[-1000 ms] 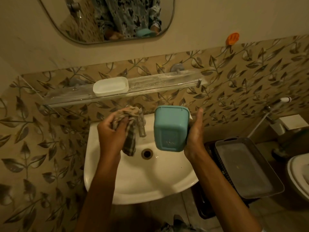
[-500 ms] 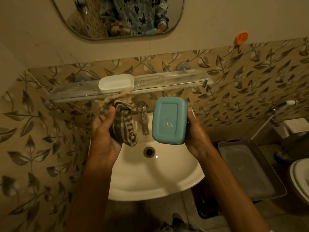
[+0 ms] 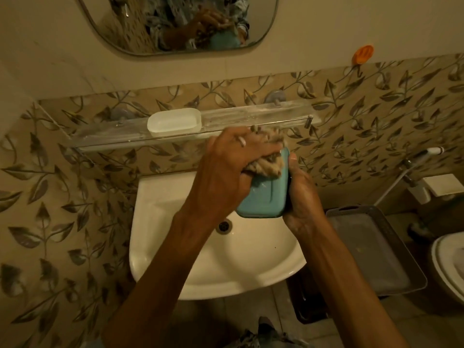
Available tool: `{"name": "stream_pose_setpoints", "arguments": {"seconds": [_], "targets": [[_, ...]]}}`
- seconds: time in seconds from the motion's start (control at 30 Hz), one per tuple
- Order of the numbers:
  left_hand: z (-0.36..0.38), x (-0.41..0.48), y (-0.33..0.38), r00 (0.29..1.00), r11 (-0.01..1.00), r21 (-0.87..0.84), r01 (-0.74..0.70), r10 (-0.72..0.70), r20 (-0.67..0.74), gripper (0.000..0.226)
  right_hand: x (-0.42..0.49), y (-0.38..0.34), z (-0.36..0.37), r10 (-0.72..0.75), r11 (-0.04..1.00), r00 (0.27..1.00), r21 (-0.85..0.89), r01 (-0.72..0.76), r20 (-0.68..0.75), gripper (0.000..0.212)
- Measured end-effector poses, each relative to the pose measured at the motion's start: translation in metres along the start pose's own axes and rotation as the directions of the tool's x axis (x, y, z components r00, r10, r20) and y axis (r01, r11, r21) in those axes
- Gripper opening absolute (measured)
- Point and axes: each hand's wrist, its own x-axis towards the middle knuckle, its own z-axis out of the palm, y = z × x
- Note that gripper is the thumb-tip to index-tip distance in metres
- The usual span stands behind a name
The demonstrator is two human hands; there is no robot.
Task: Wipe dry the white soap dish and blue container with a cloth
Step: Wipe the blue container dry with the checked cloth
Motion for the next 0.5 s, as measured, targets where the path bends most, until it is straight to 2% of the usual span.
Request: {"name": "stream_pose_setpoints", "arguments": {"seconds": [0.2,0.4,0.5], "targets": [[0.034,-0.069,0.013,0.992,0.993,-0.043,-0.113,0.115,0.052,0.044,-0.002,0.001,-0.011,0.056,0.997,0.994,0.048,-0.052,-0.095,0.058],[0.035,-0.079,0.008,0.986,0.985,-0.031,-0.167,0.167,0.016,0.048,-0.007,0.004,-0.002,-0.024,0.999,0.992,-0.045,0.018,-0.125,0.052],[0.027,-0.062,0.003,0.993,0.993,0.023,-0.118,0.119,-0.024,0.041,-0.008,0.008,0.000,-0.078,0.991,0.991,-0.114,0.066,-0.104,0.051]]}}
